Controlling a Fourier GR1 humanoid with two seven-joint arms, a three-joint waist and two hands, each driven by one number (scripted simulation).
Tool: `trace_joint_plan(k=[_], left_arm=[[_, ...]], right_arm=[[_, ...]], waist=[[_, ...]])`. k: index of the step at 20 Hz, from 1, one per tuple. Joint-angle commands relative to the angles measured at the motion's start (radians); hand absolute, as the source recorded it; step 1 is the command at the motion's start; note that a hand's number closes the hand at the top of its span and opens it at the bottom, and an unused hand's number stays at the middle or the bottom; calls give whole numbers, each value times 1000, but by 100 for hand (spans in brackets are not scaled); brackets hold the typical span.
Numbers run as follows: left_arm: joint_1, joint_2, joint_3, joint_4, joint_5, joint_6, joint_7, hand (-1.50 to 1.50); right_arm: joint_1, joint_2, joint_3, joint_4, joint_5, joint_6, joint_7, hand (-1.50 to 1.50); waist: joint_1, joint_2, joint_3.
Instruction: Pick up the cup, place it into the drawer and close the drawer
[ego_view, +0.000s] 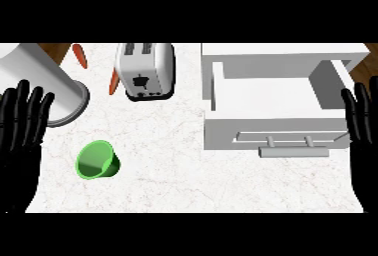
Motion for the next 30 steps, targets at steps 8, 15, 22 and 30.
trace_joint_plan(k=[8, 15, 22, 30], left_arm=[[48, 125, 4, 106, 531, -427, -12, -150], [46, 167, 74, 187, 646, -547, 2, -150], [-26, 146, 132, 273, 619, -598, -2, -150], [-45, 123, 151, 311, 594, -581, 43, -150]], right_arm=[[32, -3, 95, 3, -82, 100, 65, -150], [-58, -11, 49, -7, -103, 74, 169, -150], [-64, -3, 32, 72, -90, 98, 93, -150], [-71, 18, 50, -12, -93, 66, 187, -150]], waist=[[3, 44, -25], [3, 41, -23], [2, 41, -23], [1, 40, -23]])
